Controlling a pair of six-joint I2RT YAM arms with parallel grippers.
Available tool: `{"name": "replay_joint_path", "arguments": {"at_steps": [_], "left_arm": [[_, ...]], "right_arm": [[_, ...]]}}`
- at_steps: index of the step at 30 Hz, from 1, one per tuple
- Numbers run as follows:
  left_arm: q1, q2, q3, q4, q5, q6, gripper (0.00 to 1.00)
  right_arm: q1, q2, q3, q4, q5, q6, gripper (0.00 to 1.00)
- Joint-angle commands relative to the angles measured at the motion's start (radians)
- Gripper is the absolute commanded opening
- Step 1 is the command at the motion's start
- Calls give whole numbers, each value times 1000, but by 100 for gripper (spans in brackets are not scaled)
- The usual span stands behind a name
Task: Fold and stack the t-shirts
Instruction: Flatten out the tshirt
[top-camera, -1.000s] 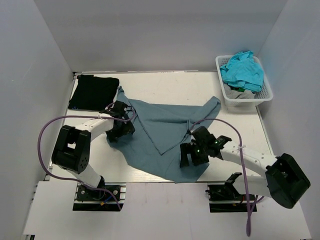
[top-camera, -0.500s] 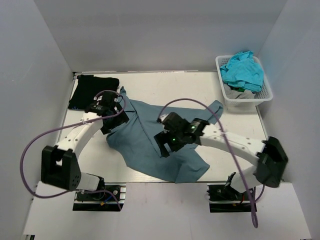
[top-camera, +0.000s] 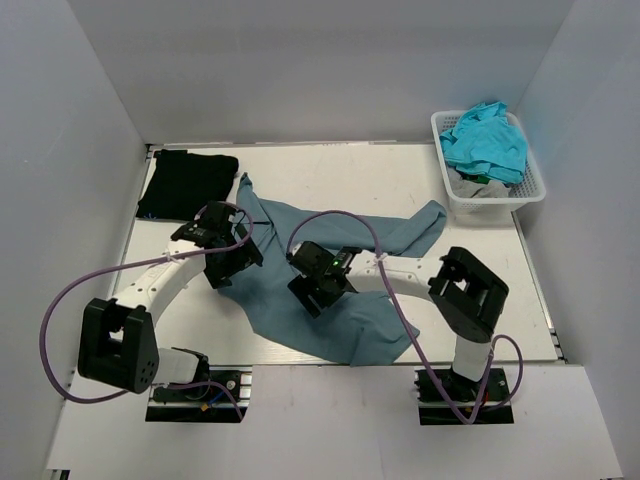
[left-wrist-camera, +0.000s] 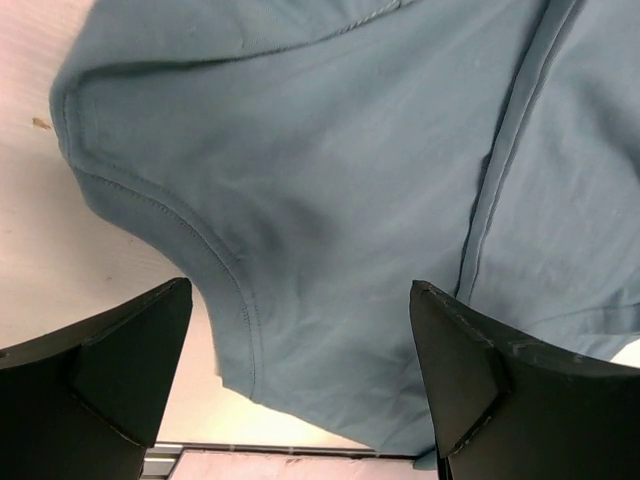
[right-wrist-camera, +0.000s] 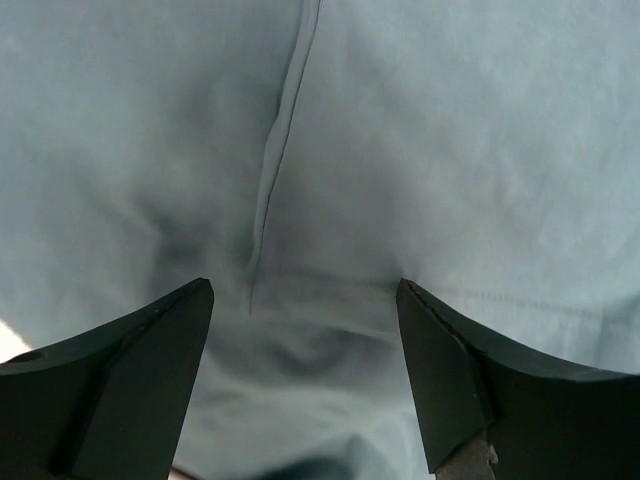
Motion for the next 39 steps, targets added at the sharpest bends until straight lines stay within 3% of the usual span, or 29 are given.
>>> {"name": "replay_joint_path", "arguments": {"at_steps": [1,3,5,8,15,22,26,30,39], "left_arm": [[0,-56,-23,33,33,-11,100],[0,-56,-33,33,52,-11,100],[0,-56,-43,42,52,-11,100],[0,-56,-43,42,52,-11,100],[-10,-47,-52,93,61,-11,100],[-21,28,-127,280,230,-35,100],[-21,79,-136,242,190,-45,100],[-21,93,-155,194,118,-45,100],[-21,102,-217,165,46,-57,100]], "right_arm": [[9,33,24,54,48,-20,79],[8,48,18,68,50,-30,74],[9,59,16,64,68,-22,56],[8,51,18,57,93,-8,47],[5,-10,32,41,102,-14,45],[8,-12,63,-4,129,-7,50],[5,-15,53,2,137,-10,29],[3,-7,53,-1,151,-14,0],[-3,-19,136,-35,261,-14,0]]}}
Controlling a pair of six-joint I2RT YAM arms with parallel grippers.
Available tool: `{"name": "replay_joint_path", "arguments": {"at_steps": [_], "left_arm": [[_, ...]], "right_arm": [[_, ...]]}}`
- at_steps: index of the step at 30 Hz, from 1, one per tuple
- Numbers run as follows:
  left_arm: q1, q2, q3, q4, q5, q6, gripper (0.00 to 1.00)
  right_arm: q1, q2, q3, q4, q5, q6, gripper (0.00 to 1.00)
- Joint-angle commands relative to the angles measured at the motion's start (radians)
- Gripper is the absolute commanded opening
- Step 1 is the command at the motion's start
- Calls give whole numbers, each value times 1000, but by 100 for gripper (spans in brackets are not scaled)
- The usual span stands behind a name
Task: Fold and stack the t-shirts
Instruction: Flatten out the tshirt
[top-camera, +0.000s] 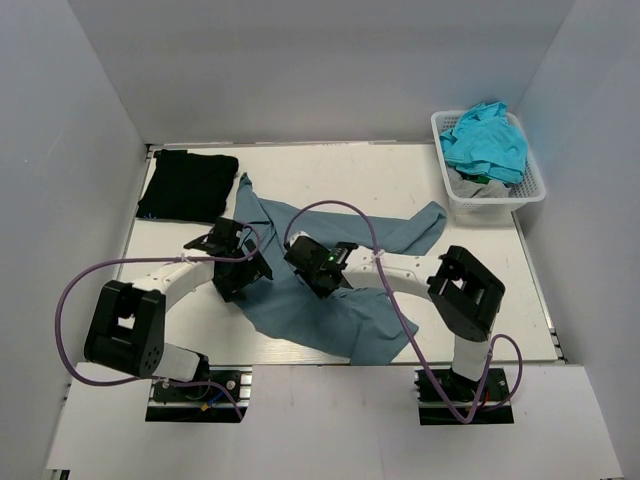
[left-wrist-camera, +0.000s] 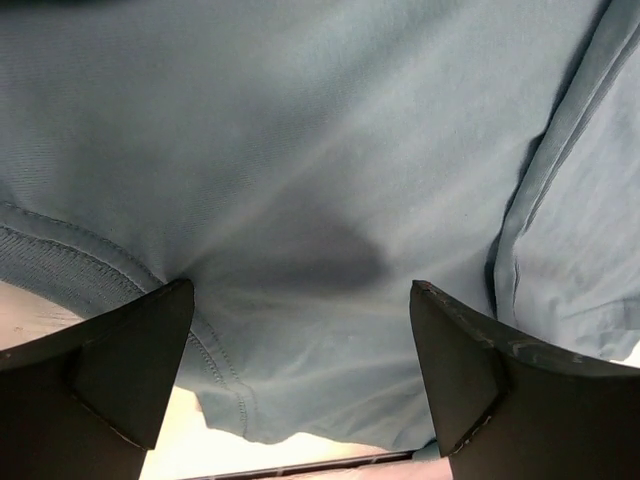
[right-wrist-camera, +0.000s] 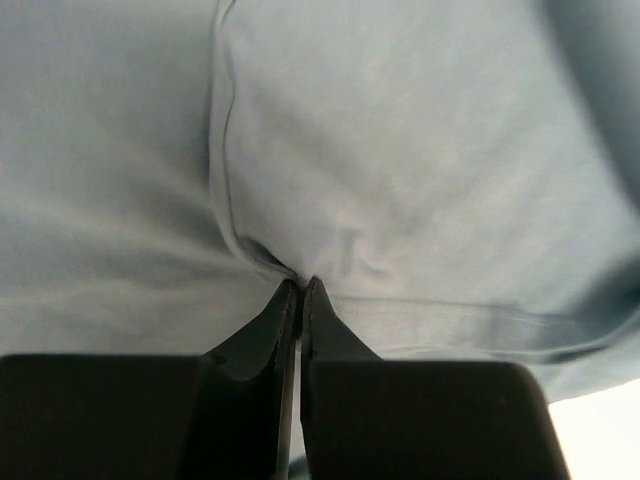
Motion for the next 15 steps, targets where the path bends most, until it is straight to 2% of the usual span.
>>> {"name": "replay_joint_path", "arguments": {"at_steps": [1,5,8,11,15], "left_arm": [[-4,29,-56,-48,-80,-8,100],[14,89,-56,-48,-91,-17,100],[14,147,-13,-83,-117,-17,100],[14,212,28,-113,-154,-17,100],[14,272,60,-133,-183,-8,100]], "right_arm": [[-11,-45,99,-26,121,12,0],[-66,-10,175,-106,230,21,0],[-107,1,228,-125,239,-9,0],[-134,10,264,-140,175,-32,0],[-146,-20,216,-138,-47,-80,3]]}}
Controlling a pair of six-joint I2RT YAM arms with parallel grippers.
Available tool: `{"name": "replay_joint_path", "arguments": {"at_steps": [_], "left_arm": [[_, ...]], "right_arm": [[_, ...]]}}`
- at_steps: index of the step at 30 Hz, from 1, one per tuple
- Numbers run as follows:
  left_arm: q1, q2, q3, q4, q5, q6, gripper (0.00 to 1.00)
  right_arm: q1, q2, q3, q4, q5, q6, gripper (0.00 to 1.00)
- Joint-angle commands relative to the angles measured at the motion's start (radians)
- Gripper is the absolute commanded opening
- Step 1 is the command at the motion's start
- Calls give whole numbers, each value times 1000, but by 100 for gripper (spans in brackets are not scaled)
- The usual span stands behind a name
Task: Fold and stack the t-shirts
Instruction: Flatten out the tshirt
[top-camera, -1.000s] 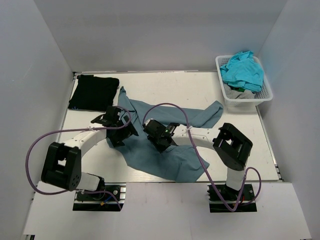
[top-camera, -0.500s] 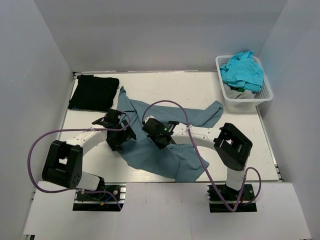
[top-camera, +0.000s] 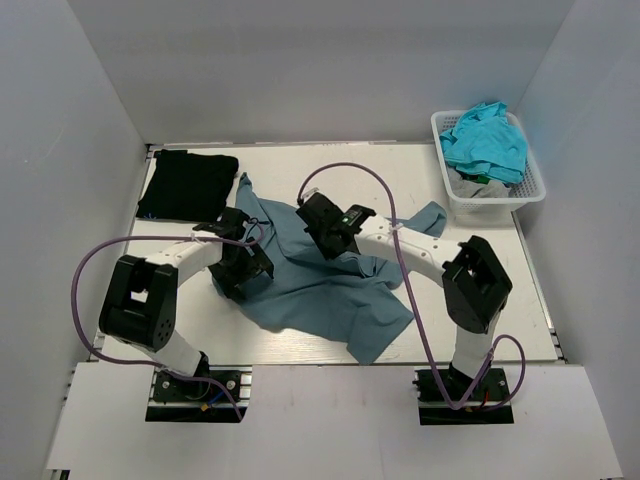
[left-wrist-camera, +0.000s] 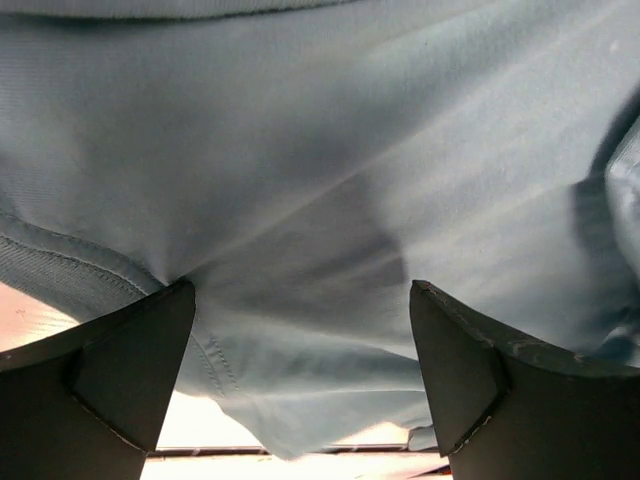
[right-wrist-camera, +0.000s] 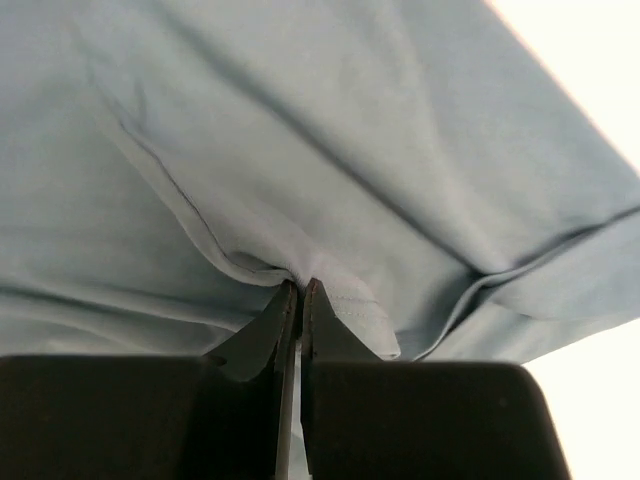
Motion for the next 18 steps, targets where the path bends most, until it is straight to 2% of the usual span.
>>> {"name": "replay_joint_path", "arguments": {"at_steps": [1,5,10,13,14,15,16,17,18], "left_arm": [[9,114,-54,-27,-175,34,100],[9,128,-54,-49,-200,34,100],[9,96,-64,-81,-220,34,100],[9,86,-42,-107,-247,34,100],[9,86,-31,-118,-270,34,100],[9,86,-12,-127,-281,34,100],[9,86,-2,-141,-293,45,100],[9,86,7,-141,-314,45,100],[9,97,16,-151,-315,54,100]], "right_arm": [[-1,-37,-38,-30,-160,-39,0],[-33,-86,-69,14,-135,-6,0],[-111,-37,63,25,3,-12,0],[-204,82,225,12,36,-52,0],[-223,139,341,14,84,-67,0],[-241,199,383,22,106,-123,0],[-299,234,421,45,153,-153,0],[-318,270,528,82,225,-191,0],[-341,393,642,118,329,-241,0]]}}
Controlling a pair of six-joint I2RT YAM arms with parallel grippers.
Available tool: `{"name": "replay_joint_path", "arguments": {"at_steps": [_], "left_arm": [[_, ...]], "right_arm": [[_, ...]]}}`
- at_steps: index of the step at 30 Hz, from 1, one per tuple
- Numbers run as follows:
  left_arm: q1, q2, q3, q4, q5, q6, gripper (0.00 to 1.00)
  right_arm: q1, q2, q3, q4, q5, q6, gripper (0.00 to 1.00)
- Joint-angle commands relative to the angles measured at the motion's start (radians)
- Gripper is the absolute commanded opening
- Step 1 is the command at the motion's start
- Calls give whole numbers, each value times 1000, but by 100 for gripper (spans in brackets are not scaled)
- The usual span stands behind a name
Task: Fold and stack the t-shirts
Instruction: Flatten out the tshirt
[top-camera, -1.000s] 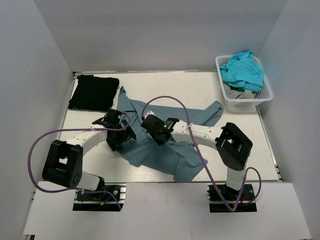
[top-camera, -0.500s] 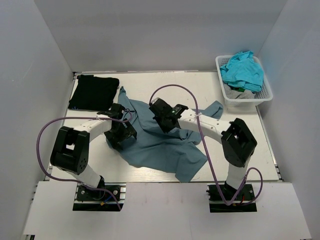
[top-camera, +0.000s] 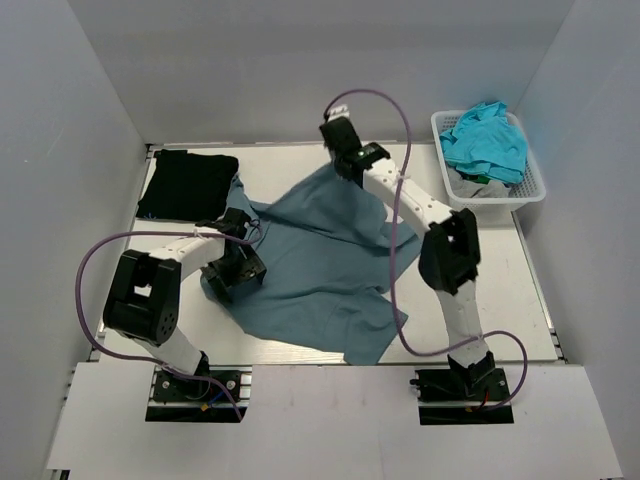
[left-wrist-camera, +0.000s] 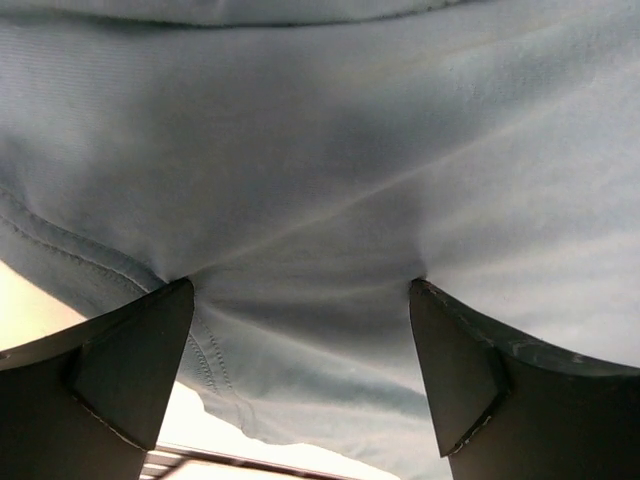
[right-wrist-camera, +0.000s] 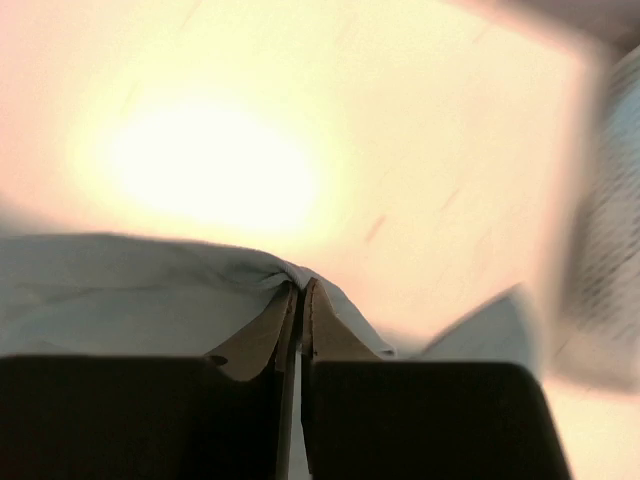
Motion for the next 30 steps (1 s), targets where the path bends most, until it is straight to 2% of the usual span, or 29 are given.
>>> {"name": "replay_joint_path", "arguments": {"at_steps": [1,2,3,4,5,6,7,8,9,11,12,13,14,15,16,17,18,19,20,22,23,24,25,26,30], "left_arm": [[12,64,-22,-47,-189,61,100],[12,75,-13,-47,-189,71,100],[12,75,2,-47,-189,81,100],[12,75,11,-38,-189,81,100],[12,75,21,-38,-176,94,100],[12,75,40,-38,-175,110,100],[12,75,51,-38,-175,111,100],[3,66,60,-38,-186,123,100],[2,47,70,-38,-197,134,100],[2,24,82,-38,-197,155,100],[2,13,91,-29,-197,155,100],[2,3,91,-28,-197,167,100],[2,-17,105,-28,-188,178,100],[2,-17,120,-28,-188,178,100],[2,-31,129,-28,-188,190,100],[2,-42,152,-28,-188,200,100],[-7,-42,165,-28,-188,200,100],[-7,-51,179,-28,-162,213,100],[-7,-51,203,-28,-148,213,100],[-7,-63,222,8,-96,239,100],[-7,-63,231,20,-79,239,100],[-7,-63,243,37,-61,253,100],[-7,-63,243,80,-21,265,100],[-7,-63,243,105,1,266,100],[-7,50,286,214,152,276,100]], "right_arm": [[-131,201,294,149,293,-202,0],[-155,240,333,380,336,-295,0],[-164,310,352,508,431,-361,0],[-198,323,299,646,436,-594,0],[-209,338,265,953,435,-667,0],[-219,369,251,1179,409,-725,0],[-222,387,273,1253,403,-809,28],[-224,392,274,1281,399,-813,54],[-224,375,254,1284,380,-804,90],[-223,348,252,1231,360,-714,90],[-218,306,251,1068,325,-648,90],[-218,289,246,1007,292,-556,90],[-213,247,225,767,209,-510,90],[-215,246,224,696,135,-412,90],[-215,166,156,638,104,-360,90],[-213,136,127,514,70,-224,90],[-212,77,93,411,36,-183,90],[-212,14,-23,372,-66,-142,90],[-216,-55,-73,302,-103,-18,90],[-224,-126,-225,257,-243,35,90],[-219,-236,-345,263,-265,72,90],[-216,-266,-454,272,-277,104,90],[-218,-296,-502,281,-295,136,90],[-218,-358,-579,284,-381,153,90],[-221,-377,-711,251,-455,182,90]]}}
